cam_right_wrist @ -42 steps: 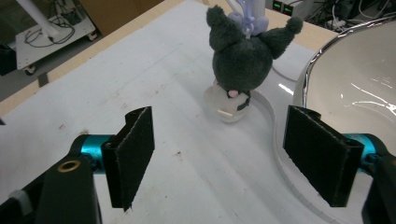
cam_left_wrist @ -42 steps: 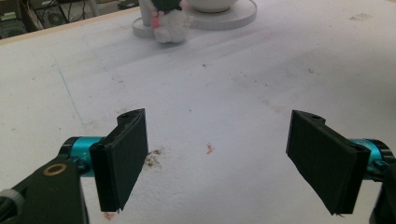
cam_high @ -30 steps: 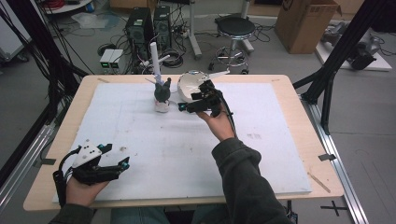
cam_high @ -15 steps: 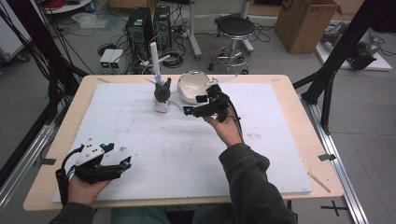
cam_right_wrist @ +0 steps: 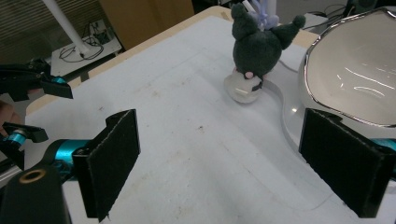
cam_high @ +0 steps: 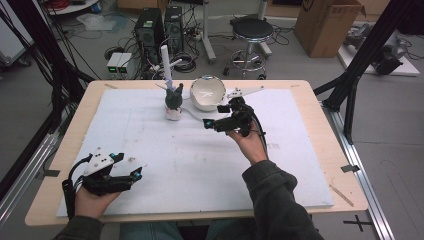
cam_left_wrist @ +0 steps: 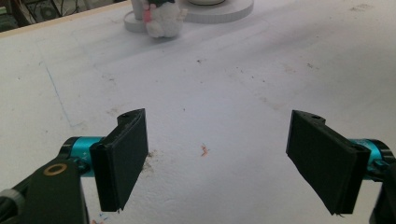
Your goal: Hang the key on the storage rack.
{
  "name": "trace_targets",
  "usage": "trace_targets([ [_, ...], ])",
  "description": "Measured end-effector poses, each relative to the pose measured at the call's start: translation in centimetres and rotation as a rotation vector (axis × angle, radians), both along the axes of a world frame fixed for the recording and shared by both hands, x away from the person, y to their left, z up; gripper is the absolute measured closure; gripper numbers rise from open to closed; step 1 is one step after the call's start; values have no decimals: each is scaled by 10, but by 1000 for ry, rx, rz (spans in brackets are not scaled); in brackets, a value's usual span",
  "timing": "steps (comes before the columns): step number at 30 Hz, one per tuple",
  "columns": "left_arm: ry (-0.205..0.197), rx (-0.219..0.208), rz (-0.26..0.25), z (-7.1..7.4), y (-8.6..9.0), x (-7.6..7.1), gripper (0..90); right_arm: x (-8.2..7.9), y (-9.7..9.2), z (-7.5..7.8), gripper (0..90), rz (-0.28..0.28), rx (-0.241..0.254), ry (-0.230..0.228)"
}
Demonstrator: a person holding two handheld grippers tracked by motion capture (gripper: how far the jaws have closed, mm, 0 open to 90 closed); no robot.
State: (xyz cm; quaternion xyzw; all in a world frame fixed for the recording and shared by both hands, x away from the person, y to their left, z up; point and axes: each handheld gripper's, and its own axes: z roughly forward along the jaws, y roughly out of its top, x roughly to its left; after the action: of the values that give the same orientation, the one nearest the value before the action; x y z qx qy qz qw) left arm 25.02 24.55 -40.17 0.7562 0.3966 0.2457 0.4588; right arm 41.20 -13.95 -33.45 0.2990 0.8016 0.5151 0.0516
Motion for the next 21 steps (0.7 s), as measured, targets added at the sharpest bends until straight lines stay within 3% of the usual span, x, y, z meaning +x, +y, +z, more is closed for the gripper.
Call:
trace_targets([
  [14,-2,1,-11,1,-1,0,212,-11,-11,-3,119,-9,-34,-16],
  [21,-4,0,-16,1,-2,2,212,-16,-19,-7,119,-23,-26,-17],
])
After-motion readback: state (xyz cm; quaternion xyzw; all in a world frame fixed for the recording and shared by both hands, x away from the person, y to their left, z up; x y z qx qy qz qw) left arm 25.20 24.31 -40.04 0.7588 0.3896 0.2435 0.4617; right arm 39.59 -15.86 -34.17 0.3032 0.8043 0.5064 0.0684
